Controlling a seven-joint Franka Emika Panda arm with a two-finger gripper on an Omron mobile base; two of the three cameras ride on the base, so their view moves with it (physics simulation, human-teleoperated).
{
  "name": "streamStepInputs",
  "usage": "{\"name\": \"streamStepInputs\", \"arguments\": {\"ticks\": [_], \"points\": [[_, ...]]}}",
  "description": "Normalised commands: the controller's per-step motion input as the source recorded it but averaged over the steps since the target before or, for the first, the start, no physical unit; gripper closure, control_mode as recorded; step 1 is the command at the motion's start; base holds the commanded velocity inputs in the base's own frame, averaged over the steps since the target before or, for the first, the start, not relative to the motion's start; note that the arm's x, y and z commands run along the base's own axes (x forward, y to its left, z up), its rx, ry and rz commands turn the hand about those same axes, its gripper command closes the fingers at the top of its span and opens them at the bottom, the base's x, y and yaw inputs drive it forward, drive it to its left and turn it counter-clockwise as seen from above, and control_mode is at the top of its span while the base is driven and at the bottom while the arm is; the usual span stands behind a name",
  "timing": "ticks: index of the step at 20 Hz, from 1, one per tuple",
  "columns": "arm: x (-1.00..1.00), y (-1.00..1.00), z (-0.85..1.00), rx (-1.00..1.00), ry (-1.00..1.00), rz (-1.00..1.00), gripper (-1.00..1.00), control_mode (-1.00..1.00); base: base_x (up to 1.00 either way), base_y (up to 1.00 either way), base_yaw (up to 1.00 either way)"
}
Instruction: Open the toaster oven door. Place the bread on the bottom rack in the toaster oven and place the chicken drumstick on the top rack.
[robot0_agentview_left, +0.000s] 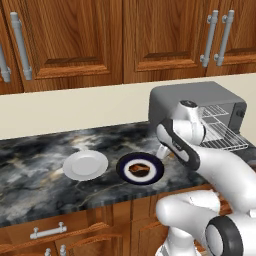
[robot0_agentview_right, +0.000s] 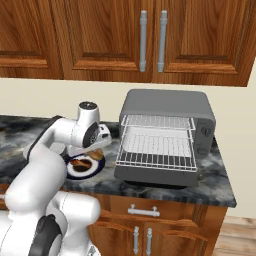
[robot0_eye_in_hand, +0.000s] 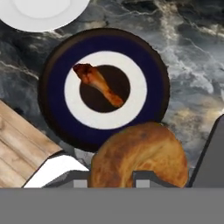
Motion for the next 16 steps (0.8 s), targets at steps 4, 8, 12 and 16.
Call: {"name": "streamStepInputs", "arguments": {"ticks": [4, 8, 12, 16], "points": [[0.19, -0.64, 0.18, 0.00, 0.27, -0.03, 1.00, -1.00, 0.00, 0.00, 0.00], [0.21, -0.61, 0.06, 0.00, 0.19, -0.07, 1.00, -1.00, 0.00, 0.00, 0.00], [0.19, -0.57, 0.00, 0.00, 0.02, -0.12, 1.00, -1.00, 0.00, 0.00, 0.00], [0.15, -0.61, 0.00, 0.00, 0.00, -0.11, 1.00, -1.00, 0.00, 0.00, 0.00]]}}
